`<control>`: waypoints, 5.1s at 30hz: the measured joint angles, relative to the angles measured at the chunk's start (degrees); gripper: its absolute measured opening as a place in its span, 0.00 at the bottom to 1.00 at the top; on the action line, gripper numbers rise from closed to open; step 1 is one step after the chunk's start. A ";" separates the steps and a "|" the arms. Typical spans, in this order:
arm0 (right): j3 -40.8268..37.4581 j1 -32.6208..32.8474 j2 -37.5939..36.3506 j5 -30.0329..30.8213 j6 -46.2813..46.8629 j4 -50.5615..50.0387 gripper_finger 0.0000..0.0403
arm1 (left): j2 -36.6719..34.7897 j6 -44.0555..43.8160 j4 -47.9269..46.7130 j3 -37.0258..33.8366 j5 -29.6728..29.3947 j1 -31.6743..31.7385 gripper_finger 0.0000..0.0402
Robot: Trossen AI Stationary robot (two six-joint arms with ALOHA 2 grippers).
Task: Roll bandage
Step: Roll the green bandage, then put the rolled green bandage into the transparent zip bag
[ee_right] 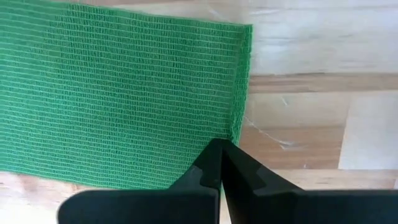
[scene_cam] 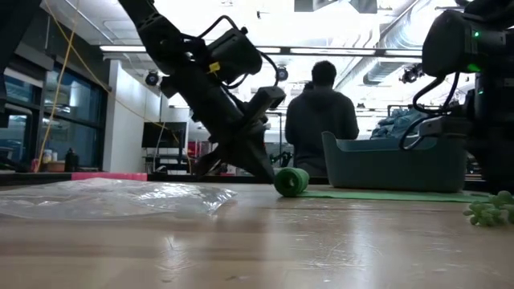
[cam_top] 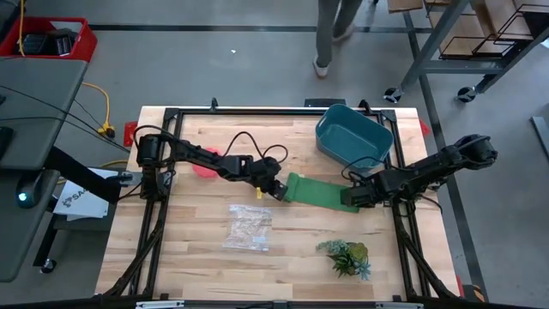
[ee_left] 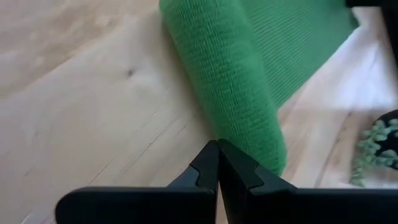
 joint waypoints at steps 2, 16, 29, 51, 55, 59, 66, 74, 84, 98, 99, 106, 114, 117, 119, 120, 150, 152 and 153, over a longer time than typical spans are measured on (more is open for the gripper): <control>0.00 0.00 -0.34 0.54 -0.01 0.05 0.00 | 0.00 -0.02 0.25 0.59 -0.16 0.00 0.00; 0.02 0.00 -14.33 9.23 0.09 -0.88 0.00 | 3.61 1.69 10.86 10.25 8.30 -0.38 0.00; 0.11 5.49 -18.21 9.40 3.02 -7.59 0.00 | -8.44 13.25 -23.89 10.34 -10.31 0.57 0.00; 0.09 8.67 -17.27 10.83 6.41 -9.57 0.00 | 5.97 -5.42 -13.77 18.42 -4.14 -2.61 0.00; 0.09 8.67 -17.29 11.03 6.41 -9.56 0.00 | 5.57 -1.13 -14.67 25.51 -1.74 -2.99 0.00; 0.09 8.67 -17.28 10.97 6.04 -9.49 0.00 | 4.57 2.00 -18.09 30.15 -2.37 -2.70 0.00; 0.09 9.93 -17.36 8.84 5.36 -9.03 0.00 | 3.08 4.13 -22.22 30.95 -3.16 -1.96 0.00; 0.09 14.77 -16.15 5.75 6.80 -1.81 0.00 | 3.78 2.74 -20.86 26.31 -3.73 -3.37 0.00; 0.09 19.47 -14.05 9.84 4.34 11.11 0.00 | 14.01 -4.77 -12.21 27.60 -1.04 -3.19 0.00; 0.09 29.04 -14.72 11.96 13.27 3.10 0.00 | 23.07 -10.86 -12.12 36.33 -2.76 -3.93 0.00; 0.09 29.18 -14.74 12.39 13.27 3.26 0.00 | 23.53 -11.06 -12.46 36.81 -3.02 -3.96 0.00; 0.30 29.50 -15.16 16.67 13.16 2.42 0.00 | 26.44 -11.32 -3.44 42.57 0.19 -4.42 0.00; 9.38 30.75 -15.70 18.73 12.74 -17.45 0.00 | 21.07 -2.82 -5.71 45.19 3.83 -2.17 0.00; 12.54 30.73 -15.82 18.99 11.87 -23.04 0.00 | 17.89 2.53 -6.65 45.22 3.53 -0.72 0.00; 13.97 30.73 -15.85 19.67 11.33 -24.17 0.00 | 15.87 6.57 -7.49 45.22 3.62 0.13 0.00; 14.19 30.73 -15.84 20.11 11.34 -24.21 0.00 | 14.82 8.54 -8.37 45.20 3.73 0.54 0.00; 13.77 21.51 -14.61 20.34 0.90 -13.05 0.08 | -25.94 30.26 -42.73 6.30 12.19 -25.02 0.35; 13.77 21.07 -14.63 19.63 -0.18 -13.05 0.11 | -23.80 35.58 -42.06 6.30 12.04 -26.42 0.44; 13.77 20.84 -14.61 19.25 -0.62 -13.07 0.13 | -22.70 38.09 -41.90 6.36 11.37 -26.96 0.48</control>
